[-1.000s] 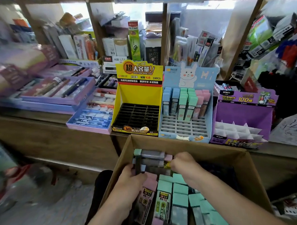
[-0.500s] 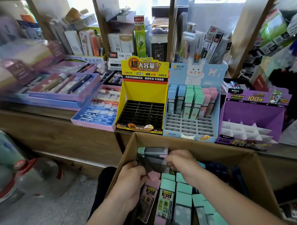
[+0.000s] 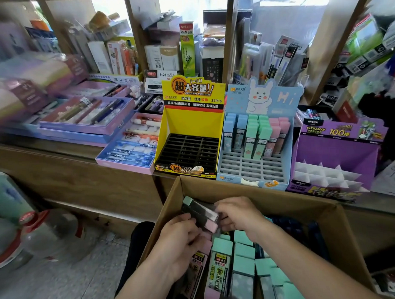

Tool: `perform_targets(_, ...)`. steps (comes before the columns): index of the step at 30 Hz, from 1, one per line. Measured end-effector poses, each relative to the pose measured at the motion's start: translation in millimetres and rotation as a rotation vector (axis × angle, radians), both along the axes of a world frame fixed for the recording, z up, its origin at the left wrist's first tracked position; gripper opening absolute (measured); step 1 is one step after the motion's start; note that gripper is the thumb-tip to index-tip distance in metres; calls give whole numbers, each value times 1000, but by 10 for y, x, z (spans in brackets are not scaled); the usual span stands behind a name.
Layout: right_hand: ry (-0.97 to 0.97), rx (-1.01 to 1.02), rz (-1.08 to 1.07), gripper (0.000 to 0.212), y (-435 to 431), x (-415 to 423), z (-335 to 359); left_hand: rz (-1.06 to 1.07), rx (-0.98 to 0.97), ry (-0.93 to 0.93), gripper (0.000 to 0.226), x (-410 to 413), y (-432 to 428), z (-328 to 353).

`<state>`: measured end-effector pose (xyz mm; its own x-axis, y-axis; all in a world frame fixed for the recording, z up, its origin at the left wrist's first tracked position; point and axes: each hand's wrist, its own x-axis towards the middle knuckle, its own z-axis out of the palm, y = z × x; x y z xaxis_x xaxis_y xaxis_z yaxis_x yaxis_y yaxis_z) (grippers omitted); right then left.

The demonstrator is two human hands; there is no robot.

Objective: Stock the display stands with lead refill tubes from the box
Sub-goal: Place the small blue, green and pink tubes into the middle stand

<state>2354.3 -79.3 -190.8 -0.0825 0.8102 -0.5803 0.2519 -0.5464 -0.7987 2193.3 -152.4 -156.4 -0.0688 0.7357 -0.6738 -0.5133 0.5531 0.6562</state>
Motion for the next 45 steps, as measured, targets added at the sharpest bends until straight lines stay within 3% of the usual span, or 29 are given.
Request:
perform_targets(5,-87,130,84,19,-34,-70,-26,0,1,-35,44,5,28,5)
perform_targets(8,-136,218,109,19,-63,-84,-40,-7,8,-30,40,4,22,-29)
perform_targets(11,-146,220,137,33,-89,-61,-45,-14,11,-41,33,11,15,-55)
perform_targets(19,-121,208,-26,32,-231,98,-51,-4,2,-53,22,109,26,-81)
perform_targets(29,176,88,-219,26,-539,243,180,-119,52,-23,24,219,-65,27)
perform_targets(38,496,-81,-222,39,-876,189,412,-93,137,-183,25,323,-183,138)
perform_targets(42,495,-134,-172,43,-937,213,460,-73,174,-170,20,366,-221,178)
perform_targets(45,376,-115,-82,42,-927,266,489,-100,210,-141,23,371,-247,176)
